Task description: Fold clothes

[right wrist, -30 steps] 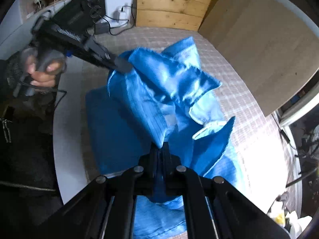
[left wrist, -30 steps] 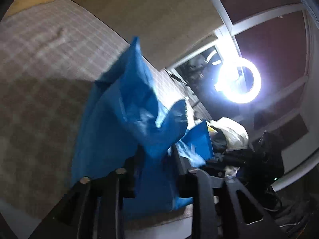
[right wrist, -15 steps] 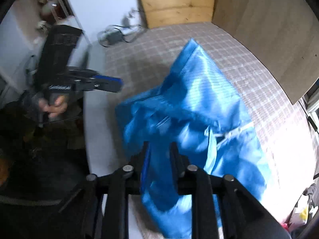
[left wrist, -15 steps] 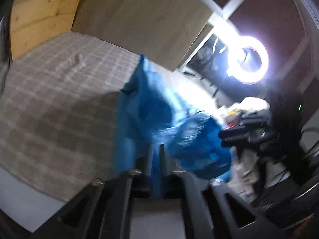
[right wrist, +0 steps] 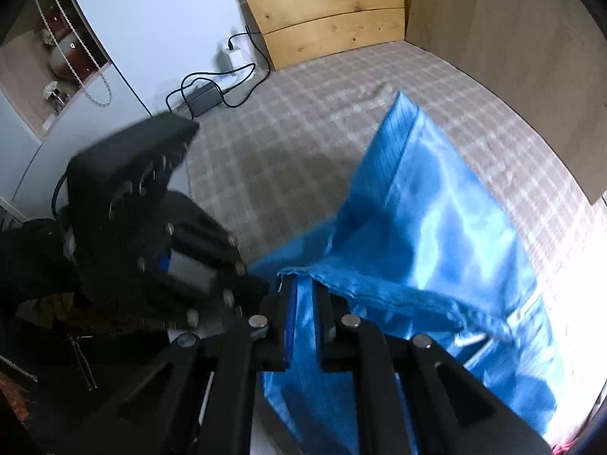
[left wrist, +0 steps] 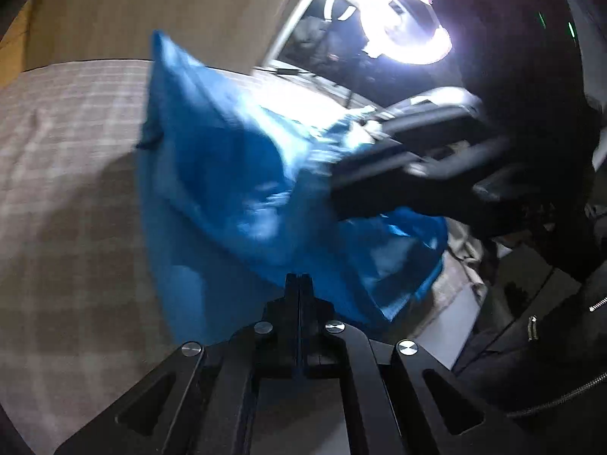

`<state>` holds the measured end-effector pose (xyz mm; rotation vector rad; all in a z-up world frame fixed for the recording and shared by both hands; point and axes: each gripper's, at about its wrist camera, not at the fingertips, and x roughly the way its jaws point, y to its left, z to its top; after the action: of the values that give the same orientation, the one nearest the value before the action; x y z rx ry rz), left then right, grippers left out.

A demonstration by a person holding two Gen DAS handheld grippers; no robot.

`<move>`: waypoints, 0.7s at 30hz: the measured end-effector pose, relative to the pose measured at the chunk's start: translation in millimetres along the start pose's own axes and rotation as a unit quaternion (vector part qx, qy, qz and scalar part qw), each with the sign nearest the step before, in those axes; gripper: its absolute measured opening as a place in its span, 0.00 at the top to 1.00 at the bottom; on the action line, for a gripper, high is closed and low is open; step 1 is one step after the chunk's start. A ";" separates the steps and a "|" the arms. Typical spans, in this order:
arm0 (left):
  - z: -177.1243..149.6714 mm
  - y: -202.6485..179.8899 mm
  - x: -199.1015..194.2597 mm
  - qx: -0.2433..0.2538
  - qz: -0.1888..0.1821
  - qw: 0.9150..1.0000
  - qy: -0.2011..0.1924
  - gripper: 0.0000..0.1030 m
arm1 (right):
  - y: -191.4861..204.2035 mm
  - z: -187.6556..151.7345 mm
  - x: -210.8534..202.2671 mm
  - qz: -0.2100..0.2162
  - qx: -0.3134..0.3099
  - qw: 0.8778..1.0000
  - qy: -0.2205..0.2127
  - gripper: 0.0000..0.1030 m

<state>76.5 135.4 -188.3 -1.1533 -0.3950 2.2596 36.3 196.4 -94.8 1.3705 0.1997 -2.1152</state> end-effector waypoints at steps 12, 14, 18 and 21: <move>14.5 27.7 -18.2 -0.007 -0.016 0.999 -0.030 1.00 | -10.9 -7.4 0.0 -0.027 0.038 0.998 0.042 0.92; 19.5 19.9 -5.1 0.013 -0.027 0.999 -0.017 1.00 | -12.1 -6.4 1.2 -0.026 0.042 0.998 0.039 0.92; 22.0 13.7 11.9 0.018 -0.057 0.998 -0.001 1.00 | -8.2 3.6 3.9 -0.030 0.031 0.999 0.030 0.92; 22.6 15.1 17.1 0.006 -0.074 0.997 0.000 1.00 | -6.3 16.2 16.4 -0.015 0.029 0.999 0.028 0.91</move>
<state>44.9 133.5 -193.5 -1.0815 -0.4504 2.1316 15.4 187.9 -102.9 1.4710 0.1837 -2.1236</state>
